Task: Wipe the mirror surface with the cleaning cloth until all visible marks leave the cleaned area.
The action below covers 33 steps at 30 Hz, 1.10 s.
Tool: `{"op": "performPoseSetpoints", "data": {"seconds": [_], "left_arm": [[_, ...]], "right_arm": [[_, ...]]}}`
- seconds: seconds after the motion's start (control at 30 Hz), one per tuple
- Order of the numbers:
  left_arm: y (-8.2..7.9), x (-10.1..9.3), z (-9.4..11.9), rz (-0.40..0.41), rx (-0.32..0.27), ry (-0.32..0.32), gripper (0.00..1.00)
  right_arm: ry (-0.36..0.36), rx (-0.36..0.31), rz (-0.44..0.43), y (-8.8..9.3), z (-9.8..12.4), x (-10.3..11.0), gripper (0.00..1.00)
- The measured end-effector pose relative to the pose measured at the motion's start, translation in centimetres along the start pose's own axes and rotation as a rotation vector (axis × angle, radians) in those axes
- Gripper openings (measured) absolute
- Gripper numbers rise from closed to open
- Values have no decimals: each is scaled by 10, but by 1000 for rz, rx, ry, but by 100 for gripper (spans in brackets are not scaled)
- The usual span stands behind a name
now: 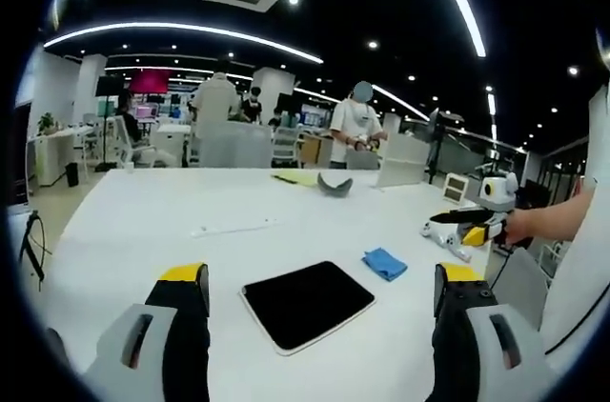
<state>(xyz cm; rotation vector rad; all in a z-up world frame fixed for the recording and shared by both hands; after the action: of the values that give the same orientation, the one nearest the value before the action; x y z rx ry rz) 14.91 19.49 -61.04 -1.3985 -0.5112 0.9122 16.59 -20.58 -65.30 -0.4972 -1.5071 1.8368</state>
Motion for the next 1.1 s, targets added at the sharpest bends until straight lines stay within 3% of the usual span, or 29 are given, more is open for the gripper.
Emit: {"op": "performPoseSetpoints", "data": {"seconds": [0.1,0.17,0.27,0.37,0.5,0.6,0.73,0.87,0.97,1.1], "left_arm": [[1,-2,-2,-8,7,-11,97],[-2,-3,-3,-16,-35,-26,97],[0,-2,-3,-25,-23,-39,97],[0,-2,-3,-24,-21,-43,96],[3,-5,-6,0,-2,-15,97],[6,-7,-8,-5,9,-17,96],[6,-11,-9,30,9,-14,95],[10,-11,-10,18,29,-38,93],[11,-9,-9,18,43,-70,87],[13,-6,-9,61,16,-114,84]], "right_arm": [[15,13,8,3,0,-3,94],[44,15,23,4,0,-8,94],[45,15,19,5,-1,-11,90],[18,38,16,8,-4,-13,88],[-14,67,42,11,-5,-18,76],[-25,103,11,18,-7,-24,76],[-26,112,46,26,-8,-36,71],[-15,150,65,34,-10,-49,69],[-36,132,53,39,-14,-58,65],[-46,144,78,44,-25,-71,61]]}}
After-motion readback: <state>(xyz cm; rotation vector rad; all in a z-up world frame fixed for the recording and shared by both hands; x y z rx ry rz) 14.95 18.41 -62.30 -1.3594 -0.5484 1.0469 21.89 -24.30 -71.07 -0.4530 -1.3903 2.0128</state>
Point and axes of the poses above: the point that each gripper's makers call its tool centre point, and the gripper's own axes: z roughly backward along the fingers, x roughly to its left, y roughly out of its underside, the point moved 8 cm from there along z, roughly backward along the fingers, and after that the axes turned 6 degrees about -x, right-handed, at the moved point
